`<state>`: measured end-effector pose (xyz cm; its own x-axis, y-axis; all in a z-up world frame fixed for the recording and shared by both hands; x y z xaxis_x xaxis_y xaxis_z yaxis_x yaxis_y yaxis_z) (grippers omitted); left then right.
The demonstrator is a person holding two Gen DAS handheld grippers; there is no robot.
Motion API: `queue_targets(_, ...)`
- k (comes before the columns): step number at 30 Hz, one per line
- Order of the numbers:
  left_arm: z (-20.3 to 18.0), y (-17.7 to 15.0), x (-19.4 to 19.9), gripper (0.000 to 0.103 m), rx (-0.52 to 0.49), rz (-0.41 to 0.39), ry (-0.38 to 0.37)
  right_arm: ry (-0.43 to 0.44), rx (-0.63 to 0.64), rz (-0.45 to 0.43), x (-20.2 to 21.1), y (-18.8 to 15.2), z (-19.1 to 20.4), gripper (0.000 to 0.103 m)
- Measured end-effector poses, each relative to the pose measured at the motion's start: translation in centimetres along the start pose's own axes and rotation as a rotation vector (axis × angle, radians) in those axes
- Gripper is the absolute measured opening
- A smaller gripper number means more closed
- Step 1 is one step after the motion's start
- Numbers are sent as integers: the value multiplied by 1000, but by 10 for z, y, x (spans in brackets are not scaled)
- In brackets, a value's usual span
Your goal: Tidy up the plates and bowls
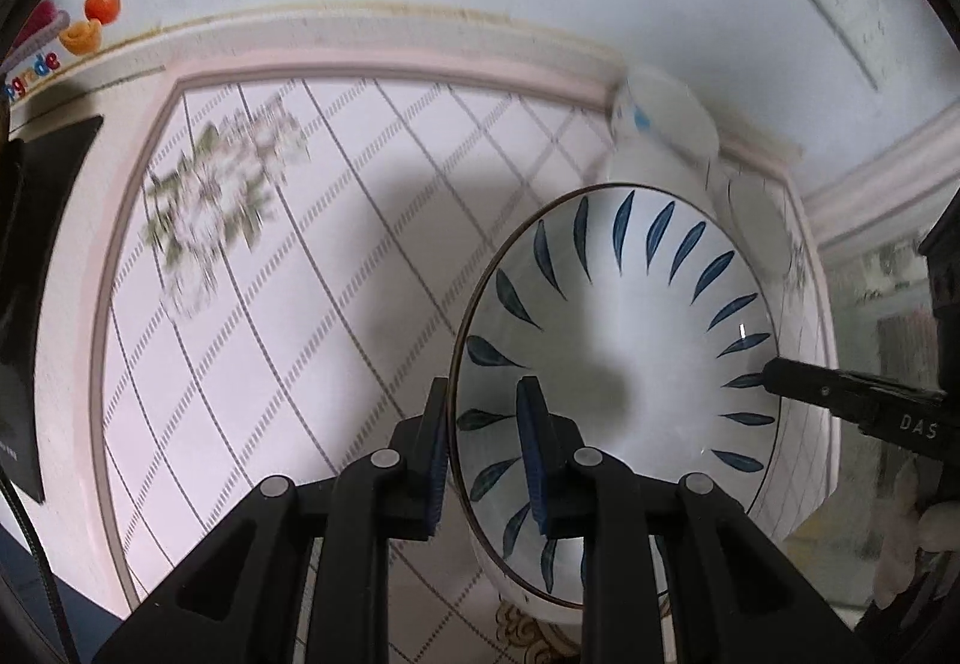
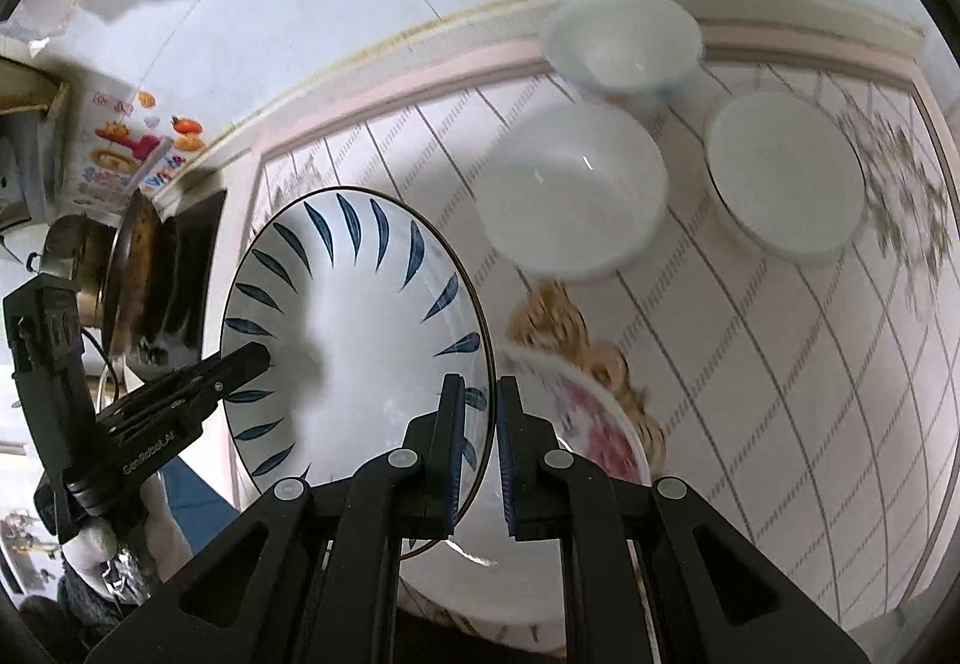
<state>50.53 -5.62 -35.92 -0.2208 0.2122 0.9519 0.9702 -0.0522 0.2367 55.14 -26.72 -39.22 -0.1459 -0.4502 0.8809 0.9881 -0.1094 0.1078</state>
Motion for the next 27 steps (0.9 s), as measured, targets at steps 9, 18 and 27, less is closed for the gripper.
queue_targets(9,-24,-42,-34,19,-48,84,27,-28,-44,72,-23,-53,-51,12)
queue_targets(18,-39,-54,-52,19,-76,111,61,-29,-80,75,-34,-76,-81,12)
queue_targets(27,-37,-56,-63,20,-58,119,81,-9,-81,76,-37,-80,-85,12)
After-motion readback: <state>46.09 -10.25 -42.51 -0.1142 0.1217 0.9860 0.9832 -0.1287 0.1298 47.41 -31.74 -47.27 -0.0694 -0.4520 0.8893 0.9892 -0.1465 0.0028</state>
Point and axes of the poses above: each gripper's, at about its wrist camera, not at the fingertips, and x roughly against the way its jaws point, z to its left, y to its top, the point moved 6 cm from there along -x, roughly the way its jaws point, and after that the axes turned 4 degrees about y, right-handed, at the moved point
